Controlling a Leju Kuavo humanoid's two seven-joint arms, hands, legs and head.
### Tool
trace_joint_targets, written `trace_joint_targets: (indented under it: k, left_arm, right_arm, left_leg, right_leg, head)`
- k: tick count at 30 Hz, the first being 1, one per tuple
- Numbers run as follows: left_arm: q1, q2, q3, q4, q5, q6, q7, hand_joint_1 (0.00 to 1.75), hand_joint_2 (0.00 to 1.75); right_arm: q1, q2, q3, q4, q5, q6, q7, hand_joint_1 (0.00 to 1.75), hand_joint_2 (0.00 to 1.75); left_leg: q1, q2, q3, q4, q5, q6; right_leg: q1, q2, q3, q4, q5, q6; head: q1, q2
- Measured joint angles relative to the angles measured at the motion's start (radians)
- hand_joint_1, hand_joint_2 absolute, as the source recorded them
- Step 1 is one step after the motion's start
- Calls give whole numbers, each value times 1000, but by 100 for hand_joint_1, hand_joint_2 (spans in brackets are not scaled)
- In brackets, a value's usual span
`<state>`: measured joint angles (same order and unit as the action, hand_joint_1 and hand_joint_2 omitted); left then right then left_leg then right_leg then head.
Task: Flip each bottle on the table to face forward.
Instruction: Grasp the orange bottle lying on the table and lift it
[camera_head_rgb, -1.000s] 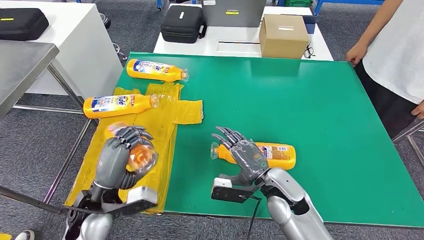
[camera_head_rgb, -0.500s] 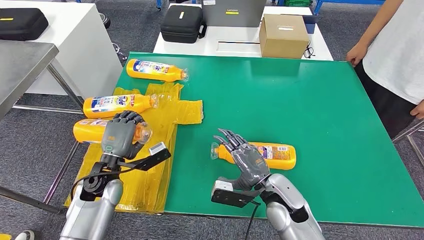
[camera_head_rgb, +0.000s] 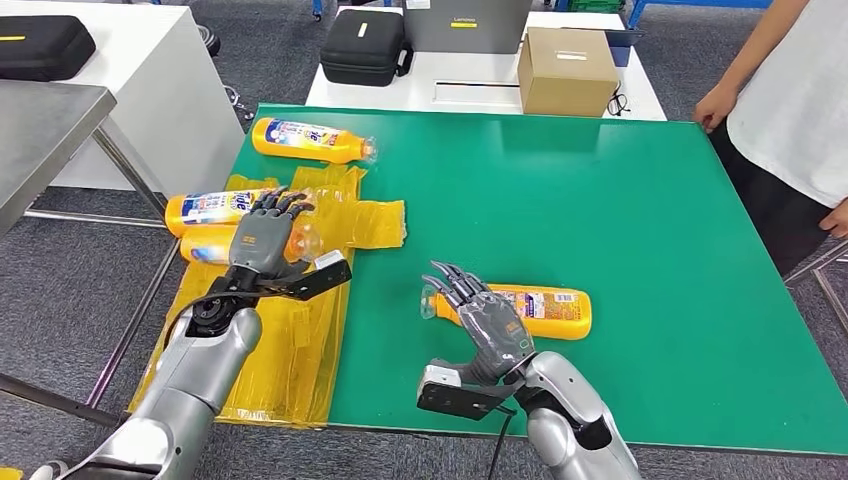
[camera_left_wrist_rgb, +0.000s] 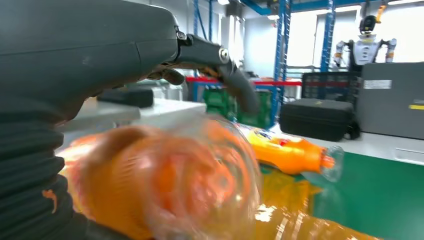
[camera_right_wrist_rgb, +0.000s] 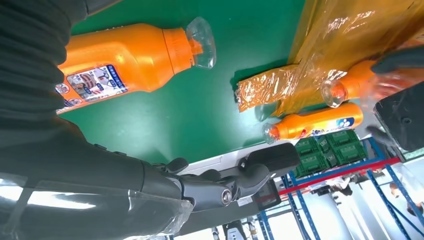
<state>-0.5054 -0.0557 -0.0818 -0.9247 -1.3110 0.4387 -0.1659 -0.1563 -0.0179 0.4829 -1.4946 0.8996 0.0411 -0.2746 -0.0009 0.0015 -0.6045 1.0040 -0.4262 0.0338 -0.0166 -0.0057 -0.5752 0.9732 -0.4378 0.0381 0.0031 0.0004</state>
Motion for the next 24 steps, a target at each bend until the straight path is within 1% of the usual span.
trace_joint_targets:
  k: [2, 5, 8, 10, 12, 13, 16, 18, 20, 24]
  left_arm:
    - [-4, 0, 7, 21, 54, 3, -48, 0, 175]
    - [2, 0, 14, 21, 156, -17, -124, 0, 175]
    - [13, 0, 15, 9, 201, -35, -153, 0, 175]
    - [27, -1, 16, -12, 266, -67, -189, 0, 175]
    - [56, -3, 18, -58, 393, -128, -254, 0, 175]
    - [81, -5, 19, -99, 484, -177, -295, 0, 175]
    - [184, -10, 20, -264, 765, -361, -407, 0, 175]
    - [258, -14, 19, -378, 897, -476, -457, 0, 175]
    - [323, -20, 16, -479, 980, -559, -488, 0, 175]
    - [406, -34, 4, -629, 1056, -649, -507, 0, 175]
  right_arm:
    - [0, 0, 0, 0, 7, -1, 9, 0, 175]
    - [-4, 0, -1, 2, 21, -4, 31, 0, 175]
    - [-8, -1, -3, 5, 27, -6, 40, 0, 175]
    - [-12, -1, -5, 10, 44, -16, 58, 0, 175]
    - [-20, -1, -9, 23, 74, -36, 87, 0, 175]
    - [-25, -2, -12, 35, 94, -50, 102, 0, 175]
    - [-47, -2, -21, 88, 156, -90, 142, 0, 175]
    - [-63, -2, -24, 128, 199, -105, 173, 0, 175]
    - [-82, -2, -27, 168, 240, -110, 208, 0, 175]
    - [-133, -1, -30, 252, 302, -107, 263, 0, 175]
  left_leg:
    - [0, 0, 0, 0, 0, 0]
    - [0, 0, 0, 0, 0, 0]
    - [0, 0, 0, 0, 0, 0]
    - [0, 0, 0, 0, 0, 0]
    - [0, 0, 0, 0, 0, 0]
    - [0, 0, 0, 0, 0, 0]
    - [0, 1, 0, 0, 0, 0]
    - [0, 1, -1, 0, -1, 0]
    - [0, 1, -1, 0, -1, 0]
    - [0, 1, -1, 0, -1, 0]
  right_leg:
    - [0, 0, 0, 0, 0, 0]
    - [0, 0, 0, 0, 0, 0]
    - [0, 0, 0, 0, 0, 0]
    - [0, 0, 0, 0, 0, 0]
    - [0, 0, 0, 0, 0, 0]
    - [0, 0, 0, 0, 0, 0]
    - [0, 1, 0, 0, 0, 0]
    - [0, 1, -1, 0, 0, 0]
    - [0, 1, -1, 0, -1, 0]
    - [0, 1, -1, 0, 0, 0]
  head:
    - [0, 0]
    - [0, 0]
    - [0, 0]
    - [0, 0]
    - [0, 0]
    - [0, 0]
    - [0, 0]
    - [0, 0]
    - [0, 0]
    - [0, 0]
